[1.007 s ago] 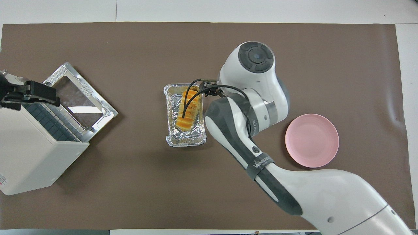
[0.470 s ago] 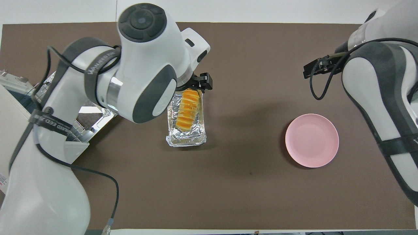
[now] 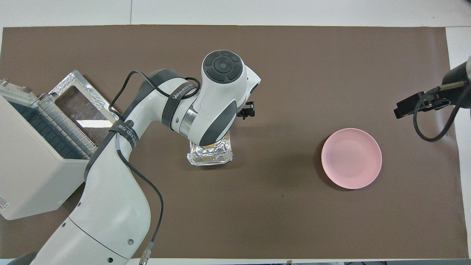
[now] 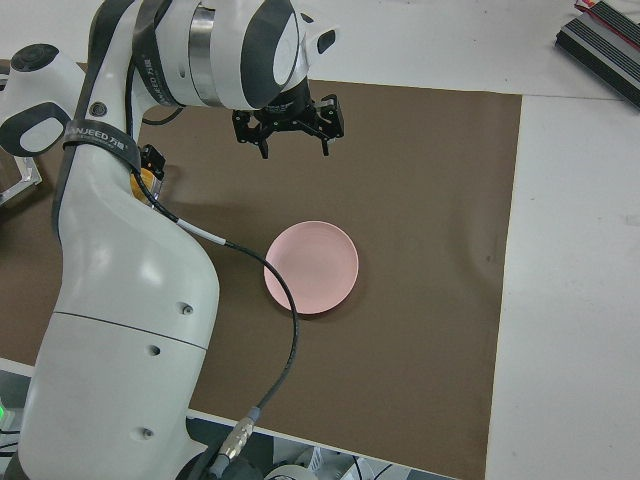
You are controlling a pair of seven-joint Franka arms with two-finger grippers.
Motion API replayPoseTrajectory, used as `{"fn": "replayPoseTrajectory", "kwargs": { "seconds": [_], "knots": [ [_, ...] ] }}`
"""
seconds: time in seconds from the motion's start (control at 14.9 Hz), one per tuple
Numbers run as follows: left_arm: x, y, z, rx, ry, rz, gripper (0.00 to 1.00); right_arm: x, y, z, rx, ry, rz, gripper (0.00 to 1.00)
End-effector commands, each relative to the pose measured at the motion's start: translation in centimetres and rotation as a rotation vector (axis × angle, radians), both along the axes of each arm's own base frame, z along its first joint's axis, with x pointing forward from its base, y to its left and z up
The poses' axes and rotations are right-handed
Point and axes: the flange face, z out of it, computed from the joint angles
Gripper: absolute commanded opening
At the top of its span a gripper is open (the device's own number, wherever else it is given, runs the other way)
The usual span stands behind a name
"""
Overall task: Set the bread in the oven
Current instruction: 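Grasp the foil tray with the left gripper while the right gripper withdraws, then carry the foil tray with the left gripper into the toaster oven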
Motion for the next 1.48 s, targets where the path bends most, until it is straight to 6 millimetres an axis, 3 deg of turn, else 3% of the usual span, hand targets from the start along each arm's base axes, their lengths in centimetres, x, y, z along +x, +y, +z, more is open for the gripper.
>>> {"fn": "replayPoseTrajectory", "kwargs": {
  "seconds": [0.0, 0.27, 0.87, 1.14, 1.34, 1.41],
  "knots": [
    [-1.2, 0.9, -0.5, 0.031, -0.004, 0.009, 0.58, -1.8, -1.8, 1.2, -0.009, -0.009, -0.016, 1.0],
    [-3.3, 0.1, -1.3, 0.05, 0.012, 0.022, 0.29, -2.7, -1.8, 2.3, -0.011, -0.03, -0.024, 1.0],
    [-4.8, 0.7, -2.9, 0.045, 0.001, 0.039, 0.28, -3.8, -3.1, 1.5, -0.064, -0.013, -0.026, 1.0],
    [-5.4, 0.2, -3.8, 0.038, -0.007, 0.029, 0.13, -3.8, -3.2, 1.6, -0.063, -0.006, -0.033, 1.0],
    [-5.4, 0.3, -4.0, 0.038, -0.007, 0.029, 0.1, -3.8, -2.7, 1.6, -0.063, -0.004, -0.021, 1.0],
    [-5.4, 0.3, -4.0, 0.039, -0.006, 0.029, 0.03, -3.8, -2.7, 1.6, -0.063, -0.005, -0.021, 1.0]
  ]
}}
